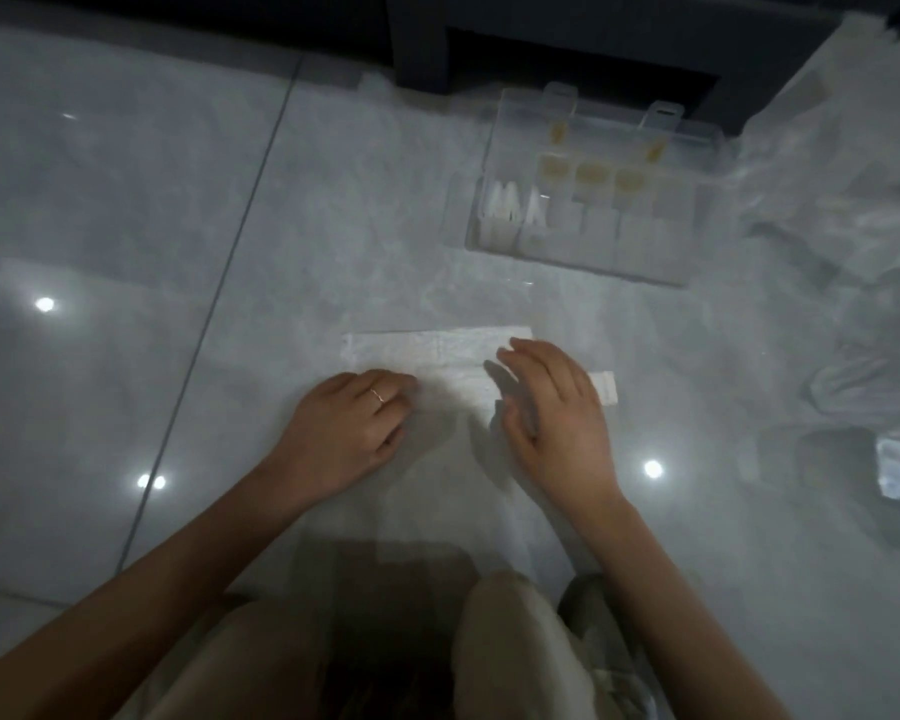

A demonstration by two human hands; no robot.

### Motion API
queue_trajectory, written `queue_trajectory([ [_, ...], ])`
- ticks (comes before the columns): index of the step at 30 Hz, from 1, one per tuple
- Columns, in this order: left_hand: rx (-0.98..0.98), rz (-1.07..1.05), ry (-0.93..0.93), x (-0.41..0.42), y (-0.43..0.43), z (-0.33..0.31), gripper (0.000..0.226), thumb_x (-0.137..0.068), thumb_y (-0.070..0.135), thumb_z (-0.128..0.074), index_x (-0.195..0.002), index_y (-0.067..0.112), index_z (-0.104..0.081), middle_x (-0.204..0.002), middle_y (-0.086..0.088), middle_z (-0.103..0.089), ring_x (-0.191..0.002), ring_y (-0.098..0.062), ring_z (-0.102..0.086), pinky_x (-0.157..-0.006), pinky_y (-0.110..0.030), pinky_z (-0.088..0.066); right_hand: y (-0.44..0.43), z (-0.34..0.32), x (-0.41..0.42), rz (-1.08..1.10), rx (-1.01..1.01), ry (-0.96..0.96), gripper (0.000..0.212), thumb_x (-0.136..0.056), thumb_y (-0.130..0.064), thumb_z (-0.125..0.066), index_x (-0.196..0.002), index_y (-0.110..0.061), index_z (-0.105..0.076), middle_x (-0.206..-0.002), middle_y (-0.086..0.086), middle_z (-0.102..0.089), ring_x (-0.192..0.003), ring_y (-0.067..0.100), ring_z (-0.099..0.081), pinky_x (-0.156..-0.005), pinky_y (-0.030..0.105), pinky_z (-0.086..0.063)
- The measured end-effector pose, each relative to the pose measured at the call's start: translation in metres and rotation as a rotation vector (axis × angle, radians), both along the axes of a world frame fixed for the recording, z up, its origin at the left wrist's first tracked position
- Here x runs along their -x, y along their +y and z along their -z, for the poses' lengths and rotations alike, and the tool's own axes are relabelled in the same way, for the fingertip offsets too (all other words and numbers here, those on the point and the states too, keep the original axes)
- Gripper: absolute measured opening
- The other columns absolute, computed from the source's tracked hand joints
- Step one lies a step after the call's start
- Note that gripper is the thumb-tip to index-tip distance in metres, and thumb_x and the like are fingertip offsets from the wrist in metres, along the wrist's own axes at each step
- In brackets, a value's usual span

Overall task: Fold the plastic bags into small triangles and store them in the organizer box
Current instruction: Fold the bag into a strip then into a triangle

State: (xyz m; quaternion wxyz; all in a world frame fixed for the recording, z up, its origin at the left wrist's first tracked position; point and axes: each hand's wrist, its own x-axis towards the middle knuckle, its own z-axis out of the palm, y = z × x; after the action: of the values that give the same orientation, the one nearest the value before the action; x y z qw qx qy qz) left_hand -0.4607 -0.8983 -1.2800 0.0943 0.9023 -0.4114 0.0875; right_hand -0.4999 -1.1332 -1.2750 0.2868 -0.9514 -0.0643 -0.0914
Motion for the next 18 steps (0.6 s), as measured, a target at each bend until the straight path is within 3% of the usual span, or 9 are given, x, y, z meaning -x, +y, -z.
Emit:
queue_trajectory([
  [3, -0.012, -0.042, -0.010, -0.004, -0.005, 0.003, 0.024, -0.084, 0.015, -0.051, -0.086, 0.008, -0.074, -0.100, -0.005, -0.071, -0.077, -0.021, -0.068, -0.061, -0.031, -0.048, 0.011, 0.002, 0.001, -0.038, -0.011, 0.049, 0.044, -0.082, -0.004, -0.068, -0.124, -0.010, -0.058, -0.122, 0.004, -0.062, -0.114, 0.015, -0.050, -0.102, 0.018, -0.030],
  [5, -0.005, -0.060, 0.007, -0.008, -0.008, 0.003, 0.024, -0.084, 0.013, -0.049, -0.084, 0.005, -0.072, -0.096, -0.007, -0.071, -0.072, -0.023, -0.067, -0.053, -0.031, -0.050, 0.017, 0.004, 0.002, -0.038, -0.023, 0.095, 0.047, -0.083, -0.016, -0.067, -0.128, -0.012, -0.053, -0.123, 0.003, -0.061, -0.113, 0.015, -0.052, -0.099, 0.022, -0.034],
  [8, -0.004, -0.085, 0.078, -0.010, -0.010, 0.002, 0.024, -0.083, 0.013, -0.047, -0.082, 0.004, -0.069, -0.092, -0.007, -0.069, -0.070, -0.024, -0.065, -0.049, -0.031, -0.049, 0.023, 0.007, 0.001, -0.050, 0.021, 0.115, 0.051, -0.084, -0.040, -0.059, -0.127, -0.015, -0.054, -0.121, 0.001, -0.059, -0.113, 0.015, -0.050, -0.099, 0.025, -0.034],
  [10, 0.019, -0.124, 0.201, -0.012, -0.010, -0.002, 0.024, -0.080, 0.018, -0.044, -0.081, 0.006, -0.066, -0.091, -0.005, -0.067, -0.072, -0.024, -0.064, -0.050, -0.031, -0.047, 0.025, 0.008, 0.000, -0.084, 0.080, 0.081, 0.052, -0.080, -0.044, -0.061, -0.123, -0.016, -0.056, -0.118, 0.001, -0.059, -0.111, 0.016, -0.047, -0.098, 0.026, -0.032],
  [13, 0.105, -0.167, 0.402, -0.018, -0.006, -0.006, 0.024, -0.076, 0.026, -0.042, -0.083, 0.012, -0.061, -0.092, 0.001, -0.064, -0.080, -0.018, -0.060, -0.054, -0.030, -0.047, 0.027, 0.011, -0.003, -0.107, 0.145, 0.049, 0.049, -0.079, -0.030, -0.068, -0.125, -0.015, -0.057, -0.115, 0.003, -0.061, -0.109, 0.018, -0.048, -0.094, 0.028, -0.034],
  [15, 0.163, -0.189, 0.488, -0.021, -0.003, -0.007, 0.025, -0.075, 0.029, -0.041, -0.086, 0.016, -0.059, -0.093, 0.005, -0.062, -0.082, -0.010, -0.055, -0.059, -0.026, -0.044, 0.027, 0.013, -0.005, -0.086, 0.181, 0.007, 0.043, -0.081, -0.018, -0.062, -0.124, -0.013, -0.059, -0.107, 0.004, -0.062, -0.101, 0.021, -0.053, -0.088, 0.029, -0.036],
  [18, 0.198, -0.190, 0.532, -0.024, 0.001, -0.007, 0.026, -0.075, 0.031, -0.041, -0.088, 0.018, -0.059, -0.092, 0.008, -0.062, -0.083, -0.005, -0.053, -0.063, -0.024, -0.043, 0.024, 0.017, -0.012, -0.056, 0.233, -0.070, 0.032, -0.075, -0.001, -0.069, -0.104, -0.013, -0.068, -0.090, 0.004, -0.063, -0.082, 0.025, -0.059, -0.077, 0.030, -0.035],
])
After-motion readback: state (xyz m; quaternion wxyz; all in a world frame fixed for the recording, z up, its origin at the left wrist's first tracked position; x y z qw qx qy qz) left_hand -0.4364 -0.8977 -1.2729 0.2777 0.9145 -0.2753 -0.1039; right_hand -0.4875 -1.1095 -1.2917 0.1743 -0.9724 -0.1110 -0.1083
